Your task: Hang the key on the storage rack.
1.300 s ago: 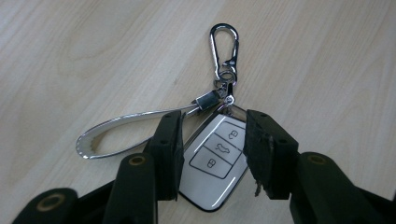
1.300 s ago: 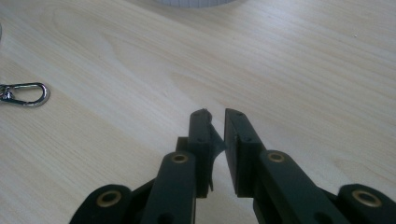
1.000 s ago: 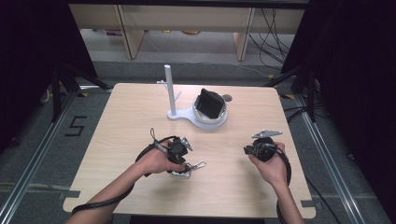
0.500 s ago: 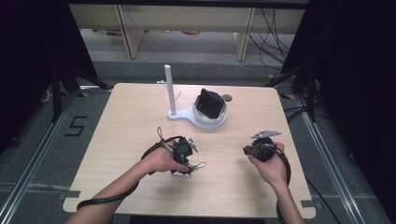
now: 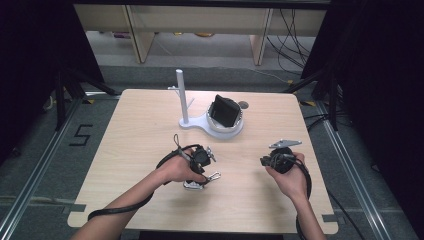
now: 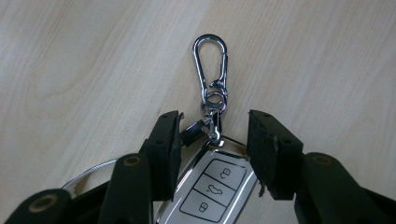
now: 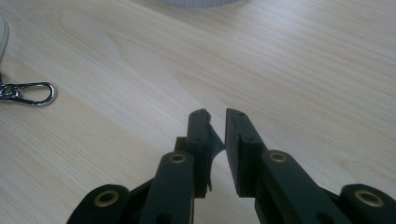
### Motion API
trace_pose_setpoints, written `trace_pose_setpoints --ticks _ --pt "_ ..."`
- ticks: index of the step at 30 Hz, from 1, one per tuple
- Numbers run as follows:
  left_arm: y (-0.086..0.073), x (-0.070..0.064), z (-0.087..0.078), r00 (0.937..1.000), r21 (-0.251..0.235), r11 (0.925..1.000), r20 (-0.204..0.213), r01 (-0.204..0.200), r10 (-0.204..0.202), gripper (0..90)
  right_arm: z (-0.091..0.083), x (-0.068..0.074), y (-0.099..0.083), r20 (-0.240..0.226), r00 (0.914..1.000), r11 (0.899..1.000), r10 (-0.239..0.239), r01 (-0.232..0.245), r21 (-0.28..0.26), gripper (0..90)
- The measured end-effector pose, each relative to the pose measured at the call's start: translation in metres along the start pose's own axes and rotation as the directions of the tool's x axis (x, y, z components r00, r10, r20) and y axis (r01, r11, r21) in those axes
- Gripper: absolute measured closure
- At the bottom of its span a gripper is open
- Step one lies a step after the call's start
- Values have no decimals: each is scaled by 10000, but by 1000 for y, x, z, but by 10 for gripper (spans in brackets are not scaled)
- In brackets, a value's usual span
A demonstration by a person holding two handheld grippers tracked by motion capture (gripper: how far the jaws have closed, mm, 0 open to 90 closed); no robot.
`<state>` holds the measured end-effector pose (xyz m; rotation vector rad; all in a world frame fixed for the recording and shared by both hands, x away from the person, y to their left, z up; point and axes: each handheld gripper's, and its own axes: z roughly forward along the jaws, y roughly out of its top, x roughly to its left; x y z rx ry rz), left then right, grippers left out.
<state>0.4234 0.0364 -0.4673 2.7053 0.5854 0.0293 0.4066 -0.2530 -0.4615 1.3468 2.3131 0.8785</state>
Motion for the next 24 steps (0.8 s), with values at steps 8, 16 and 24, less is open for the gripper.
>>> trace_pose_setpoints --ticks 8,16,24 --pt "7 0 1 9993 418 9986 -152 -336 343 544 0 0 0 -20 10000 10000 19 -19 31 807" --pt "16 -3 4 9974 778 9947 -228 -668 688 552 0 0 0 -40 10000 10000 21 -21 58 804" --pt "22 -5 9 9954 911 9920 -302 -876 907 550 1 0 0 -42 10000 9999 16 -16 118 801"
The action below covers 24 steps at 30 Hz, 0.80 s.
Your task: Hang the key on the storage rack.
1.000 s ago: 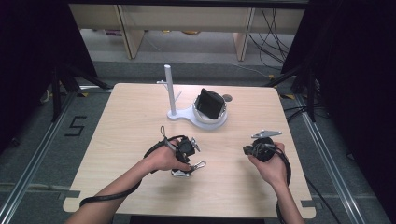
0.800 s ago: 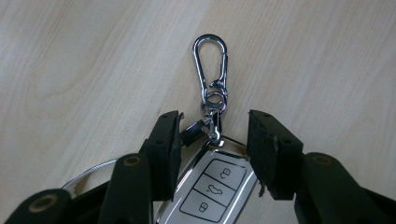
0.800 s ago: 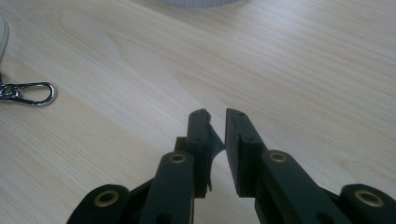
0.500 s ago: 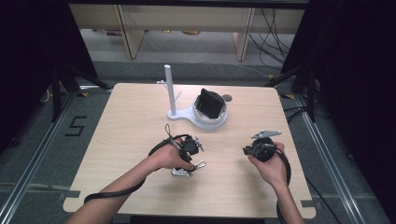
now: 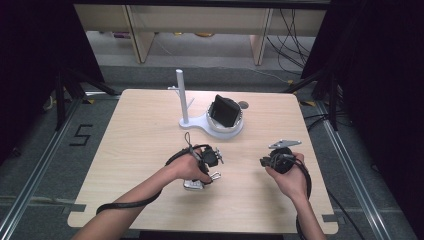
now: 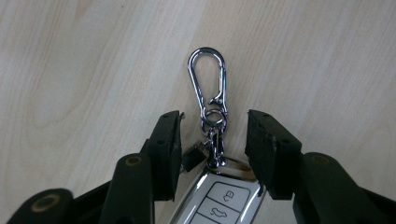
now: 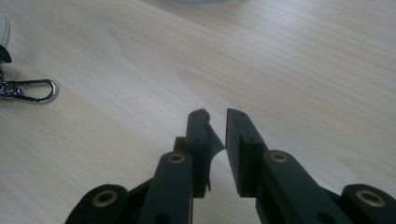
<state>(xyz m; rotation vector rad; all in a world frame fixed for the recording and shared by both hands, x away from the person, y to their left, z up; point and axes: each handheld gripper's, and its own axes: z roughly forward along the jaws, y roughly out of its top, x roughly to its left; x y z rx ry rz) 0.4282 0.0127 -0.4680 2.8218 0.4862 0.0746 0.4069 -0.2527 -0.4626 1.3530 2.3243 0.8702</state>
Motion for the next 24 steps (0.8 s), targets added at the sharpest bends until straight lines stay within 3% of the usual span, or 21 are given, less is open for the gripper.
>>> trace_pose_setpoints --ticks 12,13,15,24 --pt "4 -3 8 9992 170 9995 -306 -268 273 544 1 -1 0 -25 9999 9999 -108 108 -30 797" --pt "4 -3 9 9991 145 9995 -314 -266 271 547 0 1 0 -43 10000 9999 89 -89 88 797" --pt "4 -3 10 9991 146 9996 -341 -255 260 556 1 0 -1 21 9999 9999 -151 151 -8 795" --pt "3 -1 12 9999 157 9998 72 -116 114 623 2 0 -1 -105 9998 9999 -148 148 2 795"
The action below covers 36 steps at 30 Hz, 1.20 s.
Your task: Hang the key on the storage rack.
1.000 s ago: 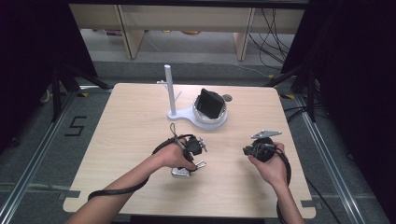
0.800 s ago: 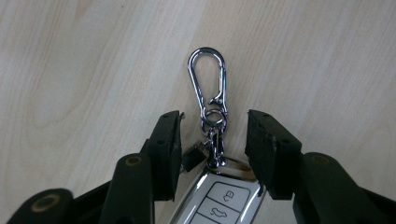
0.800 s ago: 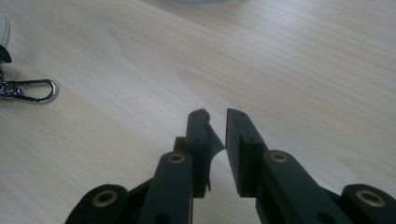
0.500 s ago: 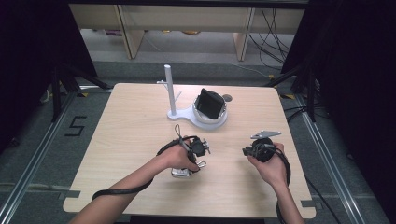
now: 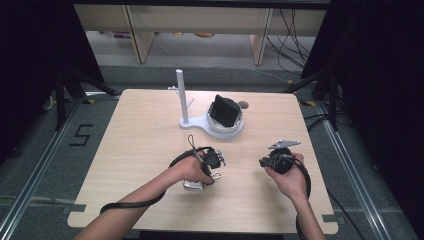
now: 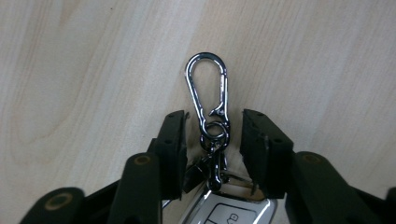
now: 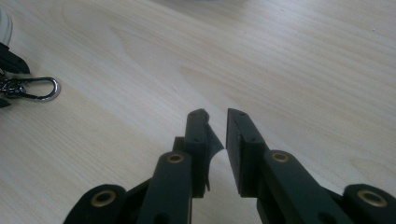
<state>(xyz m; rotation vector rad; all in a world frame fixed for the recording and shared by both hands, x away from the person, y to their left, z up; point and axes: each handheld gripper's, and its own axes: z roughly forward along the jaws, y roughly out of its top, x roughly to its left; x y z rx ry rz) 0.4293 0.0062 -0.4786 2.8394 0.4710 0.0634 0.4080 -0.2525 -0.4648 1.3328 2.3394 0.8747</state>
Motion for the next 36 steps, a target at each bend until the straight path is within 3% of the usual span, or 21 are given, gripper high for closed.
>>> trace_pose_setpoints --ticks 4,7,13,16,20,21,23,28,31,36 --pt "1 1 -1 10000 111 9999 94 3 -5 721 0 0 0 -16 10000 10000 20 -20 -66 793" --pt "1 7 0 9988 107 9995 386 280 -284 742 -1 1 -1 -32 9999 9998 148 -148 98 793" --pt "2 3 -1 9998 215 9997 137 -111 108 747 2 0 -1 -41 10000 10000 51 -52 -57 792" --pt "0 3 -1 9997 73 9998 186 -173 171 748 1 1 -1 -21 9999 9999 170 -170 -8 792" --pt "-3 3 -1 9998 -151 9999 182 49 -46 755 1 0 -2 -5 10000 10000 -21 21 49 791" --pt "-4 3 -2 9997 -244 9997 242 69 -63 808 2 0 -1 -69 10000 10000 28 -28 41 791" --pt "-5 3 -3 9995 -475 9986 208 249 -239 823 2 0 -1 -70 10000 10000 29 -29 38 791" --pt "-5 2 -3 9999 -469 9989 100 76 -72 835 1 1 -2 -49 9999 9998 132 -131 169 789" --pt "-4 1 -3 10000 -398 9992 16 -71 72 836 3 0 -2 -69 9999 10000 74 -74 -29 787" --pt "-3 -4 -3 9977 -305 9976 -304 -621 612 835 3 0 -2 -77 9999 10000 98 -97 11 780"
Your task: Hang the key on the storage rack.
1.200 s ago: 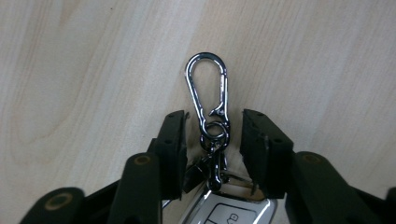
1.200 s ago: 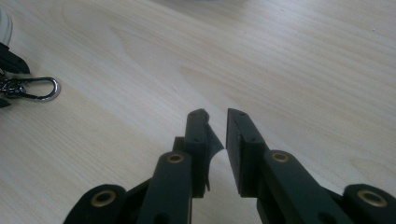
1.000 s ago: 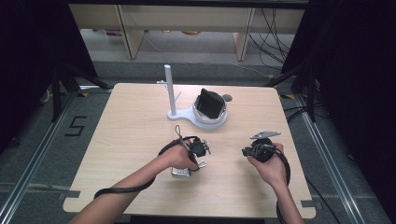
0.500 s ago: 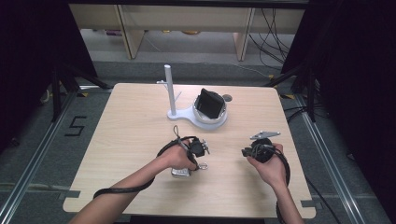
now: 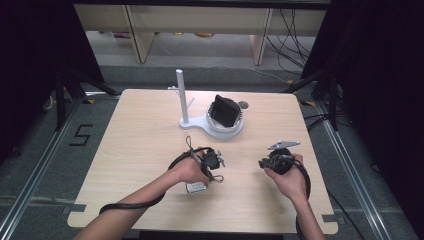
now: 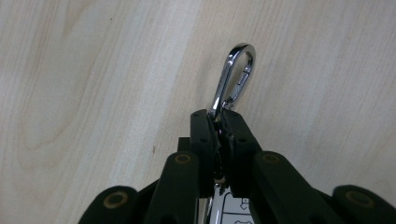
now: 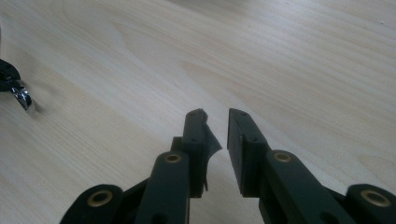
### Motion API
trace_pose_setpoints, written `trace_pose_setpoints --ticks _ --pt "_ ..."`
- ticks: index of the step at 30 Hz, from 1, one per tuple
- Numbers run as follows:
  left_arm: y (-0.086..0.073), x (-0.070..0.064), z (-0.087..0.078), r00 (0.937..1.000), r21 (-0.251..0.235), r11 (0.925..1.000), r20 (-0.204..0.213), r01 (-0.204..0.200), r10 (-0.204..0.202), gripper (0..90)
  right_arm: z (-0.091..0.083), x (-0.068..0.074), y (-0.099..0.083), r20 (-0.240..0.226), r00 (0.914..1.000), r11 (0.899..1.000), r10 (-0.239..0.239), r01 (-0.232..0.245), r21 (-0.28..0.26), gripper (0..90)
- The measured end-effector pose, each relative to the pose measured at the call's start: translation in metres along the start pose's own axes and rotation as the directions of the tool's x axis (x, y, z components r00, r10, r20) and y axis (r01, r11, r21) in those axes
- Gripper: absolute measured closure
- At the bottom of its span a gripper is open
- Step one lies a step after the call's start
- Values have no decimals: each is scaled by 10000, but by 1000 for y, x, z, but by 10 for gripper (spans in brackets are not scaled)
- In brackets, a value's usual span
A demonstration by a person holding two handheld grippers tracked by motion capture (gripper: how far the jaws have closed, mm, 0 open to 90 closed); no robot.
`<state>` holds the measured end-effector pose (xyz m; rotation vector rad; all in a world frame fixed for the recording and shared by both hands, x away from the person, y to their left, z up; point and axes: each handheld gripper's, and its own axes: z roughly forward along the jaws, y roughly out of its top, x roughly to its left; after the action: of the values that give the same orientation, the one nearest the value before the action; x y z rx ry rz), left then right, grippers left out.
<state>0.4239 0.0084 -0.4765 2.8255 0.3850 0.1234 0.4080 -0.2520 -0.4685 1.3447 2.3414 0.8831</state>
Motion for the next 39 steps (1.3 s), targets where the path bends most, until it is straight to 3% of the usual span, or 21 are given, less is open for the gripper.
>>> trace_pose_setpoints --ticks 10,13,14,15,19,25,31,34,35,38,39 --pt "0 -8 1 9979 -94 9986 -382 -525 521 839 0 0 0 7 10000 10000 -5 5 -4 776" --pt "-3 -9 1 9979 -383 9983 -499 -435 416 845 -1 -2 0 70 9999 9999 -158 157 69 776" --pt "-5 -9 0 9984 -524 9981 -485 -314 289 846 -2 0 0 61 9998 9997 182 -183 132 776" --pt "-6 -9 0 9986 -661 9976 -495 -220 187 847 -2 0 0 54 9997 9997 220 -220 102 775" --pt "-13 -8 -1 9989 -1079 9941 -462 67 -117 849 -2 -3 -1 75 10000 10000 -33 33 55 773" --pt "-19 -7 -2 9981 -1422 9895 -503 273 -347 849 -2 -4 -1 -4 10000 10000 1 -1 60 769" --pt "-26 -6 -7 9959 -2102 9754 -454 665 -777 851 -2 -4 -1 100 9999 10000 54 -54 72 768" --pt "-30 -6 -11 9937 -2558 9627 -443 886 -1032 851 -3 -4 -1 107 9999 9999 97 -98 94 767" --pt "-32 -7 -11 9911 -2908 9503 -385 1110 -1275 851 -3 -4 -1 119 9999 10000 39 -39 24 767" --pt "-38 -6 -18 9891 -3386 9348 -593 1073 -1350 851 -3 -4 -1 76 9999 10000 71 -72 64 766" --pt "-40 -7 -19 9865 -3671 9222 -586 1212 -1529 851 -3 -5 -1 99 9999 10000 64 -65 38 767"
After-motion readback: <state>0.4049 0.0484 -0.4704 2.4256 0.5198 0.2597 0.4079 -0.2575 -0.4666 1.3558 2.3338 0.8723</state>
